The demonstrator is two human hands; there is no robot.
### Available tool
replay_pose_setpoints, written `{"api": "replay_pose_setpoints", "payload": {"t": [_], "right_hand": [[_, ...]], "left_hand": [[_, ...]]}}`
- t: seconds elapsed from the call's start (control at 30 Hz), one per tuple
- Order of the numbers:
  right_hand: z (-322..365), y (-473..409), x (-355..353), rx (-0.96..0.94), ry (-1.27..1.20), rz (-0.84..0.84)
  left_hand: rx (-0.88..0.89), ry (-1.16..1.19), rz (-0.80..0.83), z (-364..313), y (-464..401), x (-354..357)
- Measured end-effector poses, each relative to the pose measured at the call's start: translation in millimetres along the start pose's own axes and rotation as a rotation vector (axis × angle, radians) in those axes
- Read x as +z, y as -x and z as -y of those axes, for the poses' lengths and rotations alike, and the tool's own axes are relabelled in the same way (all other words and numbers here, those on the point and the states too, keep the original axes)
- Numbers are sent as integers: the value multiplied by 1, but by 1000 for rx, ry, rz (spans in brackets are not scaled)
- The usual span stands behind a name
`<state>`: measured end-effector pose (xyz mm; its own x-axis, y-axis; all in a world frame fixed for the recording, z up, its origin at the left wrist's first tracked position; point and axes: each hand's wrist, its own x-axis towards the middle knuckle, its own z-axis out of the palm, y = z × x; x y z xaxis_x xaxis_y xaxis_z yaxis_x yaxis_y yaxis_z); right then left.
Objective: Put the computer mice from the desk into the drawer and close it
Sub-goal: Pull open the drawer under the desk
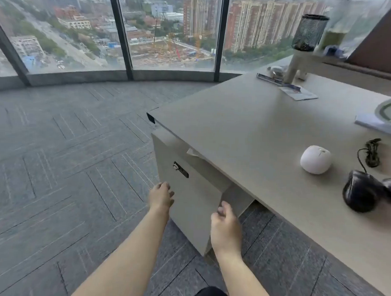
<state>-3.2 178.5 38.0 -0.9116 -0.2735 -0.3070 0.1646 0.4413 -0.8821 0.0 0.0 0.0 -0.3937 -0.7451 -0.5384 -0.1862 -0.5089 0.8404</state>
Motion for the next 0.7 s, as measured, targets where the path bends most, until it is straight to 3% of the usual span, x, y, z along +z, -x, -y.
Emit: {"api": "replay_pose_setpoints", "payload": {"t": [0.37,0.7], "right_hand": [[-19,-44,24,79,-112,-105],[-17,-30,11,35,30,-44]], "left_hand": [[-76,92,-18,-20,-64,49],[-87,115,-68,-14,-69,38]]}}
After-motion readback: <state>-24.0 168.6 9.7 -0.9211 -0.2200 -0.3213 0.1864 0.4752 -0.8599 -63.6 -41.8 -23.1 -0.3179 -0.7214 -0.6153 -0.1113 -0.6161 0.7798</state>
